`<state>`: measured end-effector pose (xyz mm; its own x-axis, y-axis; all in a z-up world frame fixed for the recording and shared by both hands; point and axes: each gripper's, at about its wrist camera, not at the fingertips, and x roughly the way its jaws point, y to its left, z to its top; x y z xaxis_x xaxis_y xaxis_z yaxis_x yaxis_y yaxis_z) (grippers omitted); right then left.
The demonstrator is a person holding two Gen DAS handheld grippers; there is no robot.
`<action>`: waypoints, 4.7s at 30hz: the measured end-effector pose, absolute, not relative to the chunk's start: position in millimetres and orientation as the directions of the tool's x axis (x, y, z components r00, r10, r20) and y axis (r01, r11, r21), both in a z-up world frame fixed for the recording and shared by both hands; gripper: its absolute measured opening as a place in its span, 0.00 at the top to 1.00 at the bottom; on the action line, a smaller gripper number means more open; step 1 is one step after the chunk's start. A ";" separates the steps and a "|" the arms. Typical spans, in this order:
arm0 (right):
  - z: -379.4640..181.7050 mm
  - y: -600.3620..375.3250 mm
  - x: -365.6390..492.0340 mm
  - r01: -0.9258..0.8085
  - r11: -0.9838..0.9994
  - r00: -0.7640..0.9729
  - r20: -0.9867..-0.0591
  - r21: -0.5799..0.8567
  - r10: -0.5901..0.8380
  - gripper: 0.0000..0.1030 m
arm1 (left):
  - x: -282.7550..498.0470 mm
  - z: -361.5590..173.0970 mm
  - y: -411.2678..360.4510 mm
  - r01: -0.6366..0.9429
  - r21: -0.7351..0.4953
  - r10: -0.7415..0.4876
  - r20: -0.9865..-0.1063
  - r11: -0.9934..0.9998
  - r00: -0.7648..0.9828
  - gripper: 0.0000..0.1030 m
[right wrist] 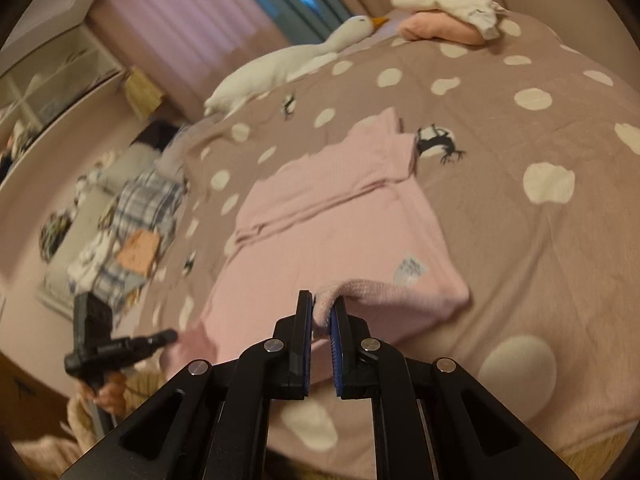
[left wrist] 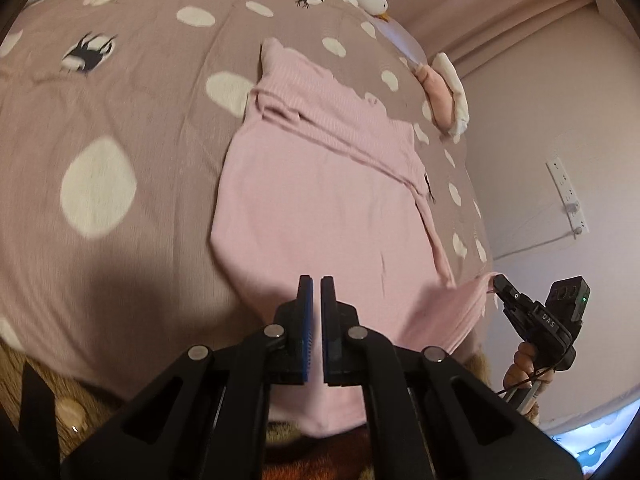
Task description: Fold small clothes
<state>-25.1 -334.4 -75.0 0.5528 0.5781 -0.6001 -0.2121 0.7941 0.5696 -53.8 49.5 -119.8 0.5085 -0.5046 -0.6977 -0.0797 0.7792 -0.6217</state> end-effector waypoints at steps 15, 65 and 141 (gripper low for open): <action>-106.4 -327.3 35.4 -0.081 0.877 0.576 -0.696 0.474 0.429 0.91 | -46.0 -131.2 63.6 -0.129 -0.504 -0.397 -0.791 0.854 0.465 0.50; -135.1 -301.3 44.8 -0.208 0.970 0.552 -0.804 0.124 0.221 0.94 | -47.3 -137.3 44.7 -0.110 -0.330 -0.212 -0.792 0.937 0.573 0.91; 0.7 -318.0 85.1 -0.160 0.959 0.812 -0.522 0.232 0.262 0.96 | 79.2 -11.4 75.4 -0.124 -0.396 -0.131 -0.557 0.910 0.820 0.94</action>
<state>85.1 -318.0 0.7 0.8118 0.2616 -0.5221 -0.1601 0.9595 0.2319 79.2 75.4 -11.4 0.8203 -0.1309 -0.5568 -0.1239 0.9097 -0.3964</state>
